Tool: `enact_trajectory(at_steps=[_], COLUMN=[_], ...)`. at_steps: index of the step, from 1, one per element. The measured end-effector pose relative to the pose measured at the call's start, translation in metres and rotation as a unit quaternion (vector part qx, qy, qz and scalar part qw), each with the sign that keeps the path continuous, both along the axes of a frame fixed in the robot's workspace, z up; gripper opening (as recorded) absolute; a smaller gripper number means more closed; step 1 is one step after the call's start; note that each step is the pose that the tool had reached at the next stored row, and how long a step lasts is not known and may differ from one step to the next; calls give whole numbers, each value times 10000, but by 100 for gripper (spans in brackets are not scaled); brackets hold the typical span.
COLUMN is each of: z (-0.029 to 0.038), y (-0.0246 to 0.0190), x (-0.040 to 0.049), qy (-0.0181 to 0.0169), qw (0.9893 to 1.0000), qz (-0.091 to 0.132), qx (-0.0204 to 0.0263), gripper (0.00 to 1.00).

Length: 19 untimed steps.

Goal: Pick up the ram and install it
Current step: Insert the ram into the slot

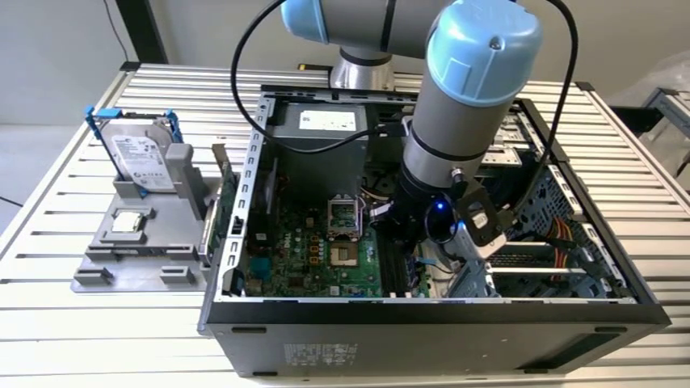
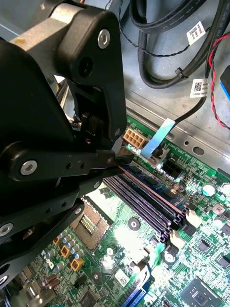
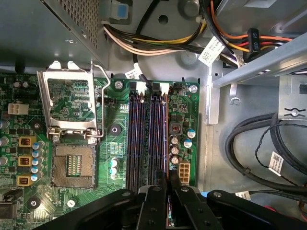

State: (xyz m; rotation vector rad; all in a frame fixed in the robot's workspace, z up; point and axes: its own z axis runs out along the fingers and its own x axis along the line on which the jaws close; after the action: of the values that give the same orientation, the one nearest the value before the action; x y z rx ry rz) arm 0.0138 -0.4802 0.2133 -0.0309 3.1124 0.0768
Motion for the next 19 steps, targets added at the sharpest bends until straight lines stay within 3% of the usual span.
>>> enact_trajectory(at_steps=[19], z=[1], y=[2], x=[-12], qy=[0], qw=[9999], qz=[-134], qx=[2], gripper=[0])
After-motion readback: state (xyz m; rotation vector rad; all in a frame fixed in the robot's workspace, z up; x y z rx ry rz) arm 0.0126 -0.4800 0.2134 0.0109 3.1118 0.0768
